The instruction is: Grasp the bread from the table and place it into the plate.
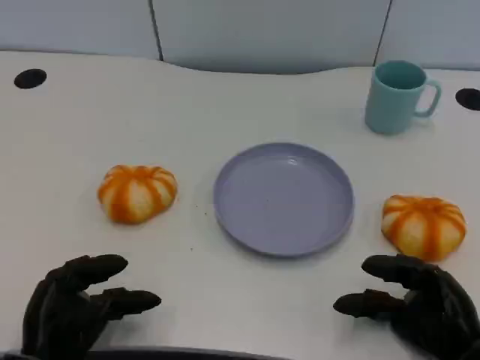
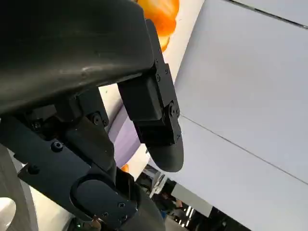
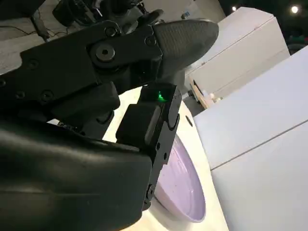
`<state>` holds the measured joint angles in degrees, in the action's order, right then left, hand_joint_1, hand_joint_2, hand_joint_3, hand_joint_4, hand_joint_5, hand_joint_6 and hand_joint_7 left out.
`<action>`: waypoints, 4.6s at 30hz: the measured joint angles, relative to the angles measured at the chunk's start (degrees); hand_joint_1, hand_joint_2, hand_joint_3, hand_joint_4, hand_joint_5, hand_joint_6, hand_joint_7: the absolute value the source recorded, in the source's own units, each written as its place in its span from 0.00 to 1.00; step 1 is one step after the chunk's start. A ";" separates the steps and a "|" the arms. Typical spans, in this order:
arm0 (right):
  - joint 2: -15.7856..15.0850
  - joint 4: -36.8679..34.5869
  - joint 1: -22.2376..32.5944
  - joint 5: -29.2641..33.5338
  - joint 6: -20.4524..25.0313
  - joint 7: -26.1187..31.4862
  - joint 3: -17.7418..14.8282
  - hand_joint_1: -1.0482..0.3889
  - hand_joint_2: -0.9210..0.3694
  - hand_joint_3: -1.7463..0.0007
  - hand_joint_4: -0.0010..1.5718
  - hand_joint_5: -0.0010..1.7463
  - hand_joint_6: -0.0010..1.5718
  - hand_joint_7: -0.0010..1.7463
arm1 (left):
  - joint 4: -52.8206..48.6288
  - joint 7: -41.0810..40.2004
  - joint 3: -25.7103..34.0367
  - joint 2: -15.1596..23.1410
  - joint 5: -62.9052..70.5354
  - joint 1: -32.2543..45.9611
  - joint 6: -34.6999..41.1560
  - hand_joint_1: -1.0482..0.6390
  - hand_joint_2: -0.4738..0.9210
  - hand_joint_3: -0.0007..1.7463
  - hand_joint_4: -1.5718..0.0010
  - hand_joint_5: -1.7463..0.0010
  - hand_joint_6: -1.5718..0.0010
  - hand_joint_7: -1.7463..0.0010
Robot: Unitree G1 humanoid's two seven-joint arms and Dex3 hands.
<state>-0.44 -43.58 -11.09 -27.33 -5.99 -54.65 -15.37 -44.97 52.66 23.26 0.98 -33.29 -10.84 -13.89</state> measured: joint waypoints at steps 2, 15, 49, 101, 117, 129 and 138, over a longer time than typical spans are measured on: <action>0.00 0.00 0.00 0.10 -0.09 0.00 0.00 0.24 0.00 0.90 0.79 0.10 0.78 0.00 | 0.00 0.00 0.00 0.01 -0.01 0.00 0.01 0.05 0.76 0.00 0.04 1.00 0.14 1.00; -0.08 -0.13 -0.01 0.23 -0.16 -0.43 0.04 0.24 0.00 0.89 0.78 0.10 0.76 0.00 | -0.08 -0.01 0.19 0.16 -0.14 0.00 1.22 0.05 0.75 0.00 0.03 1.00 0.15 1.00; 0.02 0.41 0.18 0.34 -0.13 -0.11 0.34 0.24 0.00 0.89 0.79 0.09 0.77 0.00 | 18.70 -47.22 -16.22 19.67 59.28 -4.95 -22.84 0.00 1.00 0.17 0.62 1.00 0.72 1.00; -2.22 -2.88 -2.04 -0.31 0.83 -1.91 -0.56 0.25 0.00 0.90 0.79 0.10 0.77 0.00 | -6.53 -41.62 -51.49 19.81 78.85 -37.87 10.61 0.20 1.00 0.02 0.95 0.86 0.86 0.99; -2.20 -1.94 -1.55 -0.30 0.84 -1.41 -0.46 0.24 0.00 0.90 0.79 0.10 0.78 0.00 | -24.60 -45.61 -53.16 14.80 75.82 -42.96 10.63 0.19 0.99 0.00 0.91 0.92 0.84 0.99; -1.91 2.65 1.23 -0.17 1.96 0.33 0.35 0.24 0.00 0.89 0.79 0.10 0.78 0.00 | -28.50 -46.71 -54.50 12.14 75.63 -43.63 10.50 0.18 0.98 0.00 0.89 0.93 0.84 1.00; -1.81 4.14 2.08 -0.28 3.05 0.68 0.59 0.25 0.00 0.90 0.78 0.10 0.78 0.00 | -29.56 -50.07 -57.53 10.43 77.57 -43.89 11.14 0.21 0.96 0.00 0.85 0.94 0.84 0.99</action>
<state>-2.25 -39.44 -9.02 -27.61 -2.94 -53.97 -14.77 -74.53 2.59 -34.27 11.41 44.28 -54.72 -2.75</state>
